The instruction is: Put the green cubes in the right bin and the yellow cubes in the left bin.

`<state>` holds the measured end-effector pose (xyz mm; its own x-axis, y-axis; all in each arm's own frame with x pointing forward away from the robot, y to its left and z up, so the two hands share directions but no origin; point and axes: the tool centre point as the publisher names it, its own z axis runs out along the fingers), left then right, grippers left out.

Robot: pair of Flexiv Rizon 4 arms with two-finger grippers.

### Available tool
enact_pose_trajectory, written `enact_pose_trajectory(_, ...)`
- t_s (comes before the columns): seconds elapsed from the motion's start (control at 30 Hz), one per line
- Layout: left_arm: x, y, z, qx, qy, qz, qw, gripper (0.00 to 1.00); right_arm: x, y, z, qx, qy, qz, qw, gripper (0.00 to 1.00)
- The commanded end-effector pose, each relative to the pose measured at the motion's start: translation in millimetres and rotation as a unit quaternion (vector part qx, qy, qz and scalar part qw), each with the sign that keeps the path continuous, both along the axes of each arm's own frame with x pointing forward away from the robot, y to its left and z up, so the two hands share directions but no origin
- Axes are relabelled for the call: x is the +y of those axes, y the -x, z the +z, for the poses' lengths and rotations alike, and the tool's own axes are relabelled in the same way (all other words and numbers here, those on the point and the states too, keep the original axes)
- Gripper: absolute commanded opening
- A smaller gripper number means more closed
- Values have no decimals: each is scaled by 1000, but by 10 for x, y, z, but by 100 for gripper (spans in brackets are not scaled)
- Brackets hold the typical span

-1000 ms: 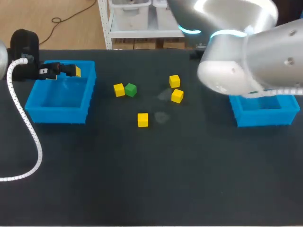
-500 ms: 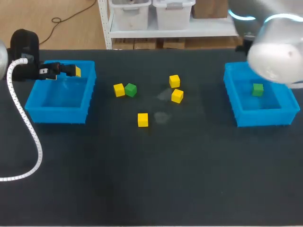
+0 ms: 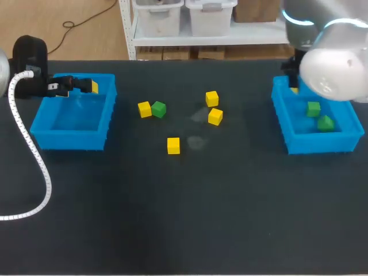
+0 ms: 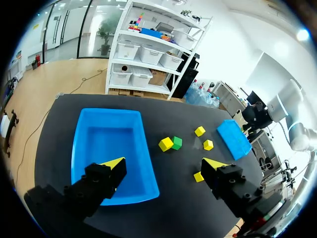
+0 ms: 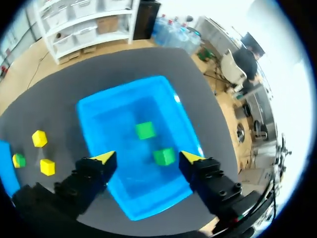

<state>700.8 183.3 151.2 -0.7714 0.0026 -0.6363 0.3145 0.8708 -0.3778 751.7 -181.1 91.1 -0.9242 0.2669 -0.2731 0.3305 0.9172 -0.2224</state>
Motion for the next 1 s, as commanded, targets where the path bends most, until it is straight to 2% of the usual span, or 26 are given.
enact_pose_trajectory(0.03,13,6,-13,-3,4,-2,1000,100,387,-142,103,2,15,48,999,100)
enact_pose_trajectory(0.17,13,6,-13,-3,4,-2,1000,100,875,-325,293,-10,19,122,992,100)
enact_pose_trajectory(0.27,13,6,-13,-3,4,-2,1000,100,1305,-503,430,-16,22,193,981,100)
enact_pose_trajectory(0.37,13,6,-13,-3,4,-2,1000,100,1651,-650,525,-15,30,259,965,100)
enact_pose_trajectory(0.5,13,6,-13,-3,4,-2,1000,100,2062,-835,615,2,52,354,934,100)
enact_pose_trajectory(0.53,13,6,-13,-3,4,-2,1000,100,2159,-894,633,15,56,390,919,100)
enact_pose_trajectory(0.57,13,6,-13,-3,4,-2,1000,100,2206,-924,641,20,57,406,912,100)
enact_pose_trajectory(0.6,13,6,-13,-3,4,-2,1000,100,2295,-983,658,33,63,445,893,100)
enact_pose_trajectory(0.67,13,6,-13,-3,4,-2,1000,100,2430,-1046,676,58,77,496,863,100)
enact_pose_trajectory(0.73,13,6,-13,-3,4,-2,1000,100,2570,-1082,677,82,83,555,824,100)
enact_pose_trajectory(0.87,13,6,-13,-3,4,-2,1000,100,2824,-1089,640,131,103,630,758,100)
enact_pose_trajectory(0.93,13,6,-13,-3,4,-2,1000,100,2917,-1083,606,142,101,652,738,100)
enact_pose_trajectory(0.97,13,6,-13,-3,4,-2,1000,100,2968,-1064,579,149,93,670,722,100)
enact_pose_trajectory(1.0,13,6,-13,-3,4,-2,1000,100,3012,-1047,552,151,92,678,713,100)
